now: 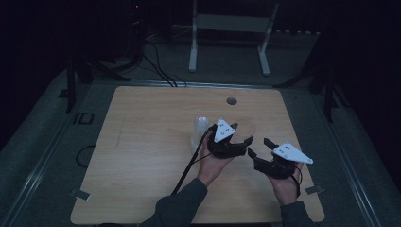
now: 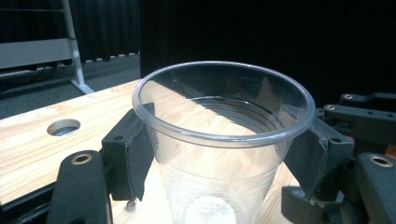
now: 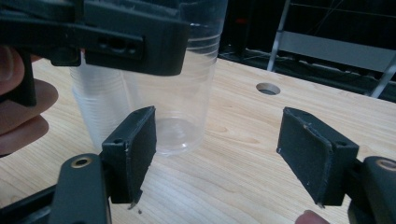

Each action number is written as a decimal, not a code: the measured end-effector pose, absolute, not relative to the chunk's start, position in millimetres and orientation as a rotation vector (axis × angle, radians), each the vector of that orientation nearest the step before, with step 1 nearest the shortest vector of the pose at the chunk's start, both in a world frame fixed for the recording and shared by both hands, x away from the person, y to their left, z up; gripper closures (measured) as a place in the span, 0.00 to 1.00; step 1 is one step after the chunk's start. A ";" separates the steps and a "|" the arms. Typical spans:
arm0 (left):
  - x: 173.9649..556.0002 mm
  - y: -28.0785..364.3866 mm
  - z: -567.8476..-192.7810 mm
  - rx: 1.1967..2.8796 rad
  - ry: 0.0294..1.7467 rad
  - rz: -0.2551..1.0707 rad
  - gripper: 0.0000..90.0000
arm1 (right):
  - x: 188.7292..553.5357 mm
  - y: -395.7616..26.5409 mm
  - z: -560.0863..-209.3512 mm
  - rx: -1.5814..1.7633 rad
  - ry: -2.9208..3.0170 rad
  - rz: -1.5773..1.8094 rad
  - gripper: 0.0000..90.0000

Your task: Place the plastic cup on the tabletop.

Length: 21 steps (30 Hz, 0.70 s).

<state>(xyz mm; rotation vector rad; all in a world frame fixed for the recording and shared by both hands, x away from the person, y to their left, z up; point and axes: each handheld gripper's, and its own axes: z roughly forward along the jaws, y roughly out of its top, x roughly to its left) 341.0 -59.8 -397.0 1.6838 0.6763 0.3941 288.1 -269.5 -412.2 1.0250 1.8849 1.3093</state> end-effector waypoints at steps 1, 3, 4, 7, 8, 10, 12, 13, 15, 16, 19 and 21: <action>341.0 -59.8 -397.8 1.683 0.677 0.395 0.33 | 287.9 -270.0 -411.9 1.025 1.884 1.308 0.31; 341.3 -59.3 -399.5 1.683 0.675 0.393 0.33 | 287.6 -271.0 -411.6 1.029 1.880 1.309 0.31; 341.5 -59.1 -400.2 1.683 0.675 0.393 0.33 | 287.6 -271.7 -411.6 1.029 1.879 1.308 0.31; 341.7 -58.7 -401.7 1.687 0.676 0.397 0.33 | 287.3 -273.7 -411.7 1.035 1.874 1.305 0.31; 341.7 -58.7 -402.2 1.686 0.674 0.397 0.33 | 287.2 -274.2 -411.7 1.038 1.873 1.306 0.31; 341.4 -58.4 -403.2 1.686 0.673 0.401 0.33 | 287.1 -275.1 -411.7 1.042 1.869 1.307 0.31; 341.3 -58.2 -403.6 1.686 0.674 0.402 0.33 | 287.1 -275.5 -411.7 1.043 1.869 1.307 0.31; 341.4 -57.7 -404.6 1.686 0.678 0.403 0.33 | 287.0 -275.7 -411.6 1.044 1.869 1.306 0.31; 341.9 -57.5 -405.8 1.687 0.682 0.395 0.33 | 286.8 -276.6 -411.2 1.041 1.866 1.303 0.31; 342.0 -57.4 -406.4 1.689 0.682 0.395 0.33 | 286.7 -277.0 -411.0 1.042 1.865 1.304 0.31; 341.7 -57.8 -408.5 1.693 0.677 0.395 0.33 | 286.6 -277.8 -410.6 1.043 1.863 1.301 0.31; 341.4 -58.4 -409.9 1.696 0.675 0.395 0.33 | 286.6 -279.5 -410.2 1.046 1.856 1.300 0.31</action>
